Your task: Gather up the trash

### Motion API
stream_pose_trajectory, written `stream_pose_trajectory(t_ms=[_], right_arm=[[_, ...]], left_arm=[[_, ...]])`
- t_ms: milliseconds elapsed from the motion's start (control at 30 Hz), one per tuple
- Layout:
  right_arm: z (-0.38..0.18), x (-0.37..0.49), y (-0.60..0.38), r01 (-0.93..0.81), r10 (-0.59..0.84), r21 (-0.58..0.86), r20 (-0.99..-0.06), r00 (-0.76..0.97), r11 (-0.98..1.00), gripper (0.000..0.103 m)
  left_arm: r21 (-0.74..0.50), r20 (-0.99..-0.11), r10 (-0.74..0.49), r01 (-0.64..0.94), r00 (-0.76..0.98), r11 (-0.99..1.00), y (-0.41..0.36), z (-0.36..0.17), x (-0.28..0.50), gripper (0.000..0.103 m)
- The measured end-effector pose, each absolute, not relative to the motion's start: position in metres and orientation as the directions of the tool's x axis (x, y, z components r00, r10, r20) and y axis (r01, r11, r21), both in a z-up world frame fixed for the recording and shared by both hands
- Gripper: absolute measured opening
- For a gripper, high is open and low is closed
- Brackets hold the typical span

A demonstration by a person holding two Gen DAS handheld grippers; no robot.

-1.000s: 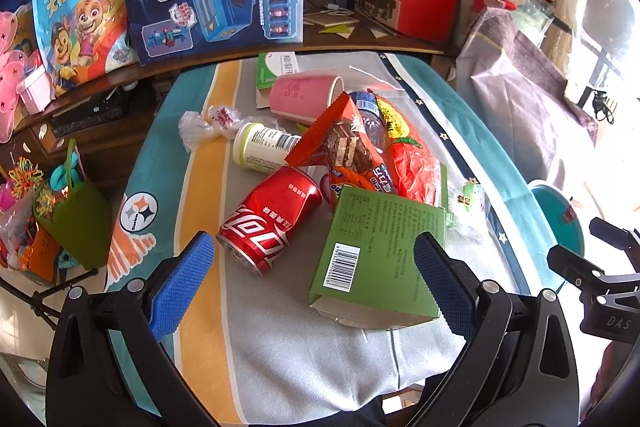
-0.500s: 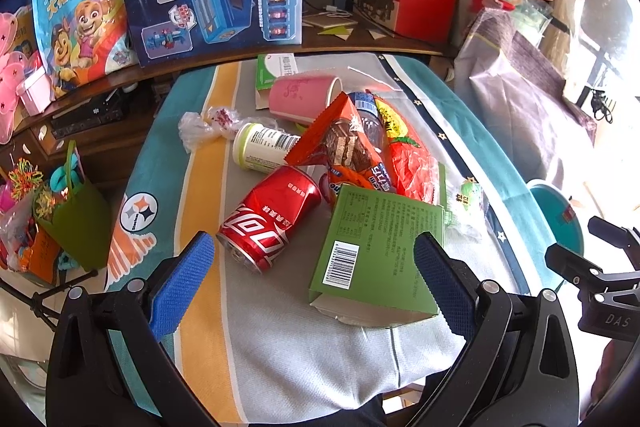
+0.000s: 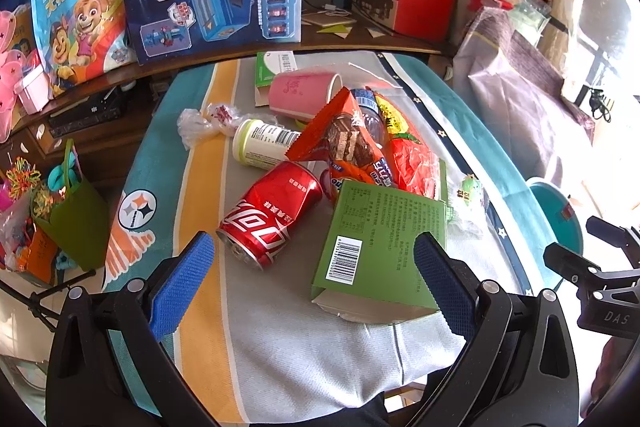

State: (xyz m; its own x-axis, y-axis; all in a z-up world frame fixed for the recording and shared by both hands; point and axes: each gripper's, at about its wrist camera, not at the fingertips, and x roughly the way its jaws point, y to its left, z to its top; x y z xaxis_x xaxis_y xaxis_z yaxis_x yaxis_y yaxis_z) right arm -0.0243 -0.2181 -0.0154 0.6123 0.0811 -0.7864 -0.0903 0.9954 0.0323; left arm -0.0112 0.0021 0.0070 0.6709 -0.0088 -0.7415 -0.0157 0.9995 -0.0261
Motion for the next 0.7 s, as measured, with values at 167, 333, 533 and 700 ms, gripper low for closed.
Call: stream_pose_trajectory(t_ms=[167, 333, 533, 700], right_arm=[[-0.016, -0.024, -0.218, -0.089, 0.08, 0.032, -0.789, 0.609, 0.995, 0.097], [-0.017, -0.025, -0.216, -0.092, 0.079, 0.029, -0.792, 0.605, 0.995, 0.097], [-0.016, -0.026, -0.212, -0.097, 0.075, 0.02, -0.792, 0.605, 0.995, 0.097], [-0.016, -0.026, -0.21, -0.096, 0.074, 0.02, -0.795, 0.602, 0.995, 0.097]], left_arm=[[-0.026, -0.742, -0.009, -0.014, 0.67, 1.0, 0.003, 0.007, -0.012, 0.099], [-0.026, -0.741, -0.012, -0.01, 0.671, 1.0, 0.004, 0.006, -0.013, 0.099], [-0.029, -0.745, -0.022, 0.001, 0.667, 1.0, 0.011, 0.0, -0.015, 0.099], [-0.022, -0.745, -0.029, 0.019, 0.666, 1.0, 0.014, -0.002, -0.018, 0.099]])
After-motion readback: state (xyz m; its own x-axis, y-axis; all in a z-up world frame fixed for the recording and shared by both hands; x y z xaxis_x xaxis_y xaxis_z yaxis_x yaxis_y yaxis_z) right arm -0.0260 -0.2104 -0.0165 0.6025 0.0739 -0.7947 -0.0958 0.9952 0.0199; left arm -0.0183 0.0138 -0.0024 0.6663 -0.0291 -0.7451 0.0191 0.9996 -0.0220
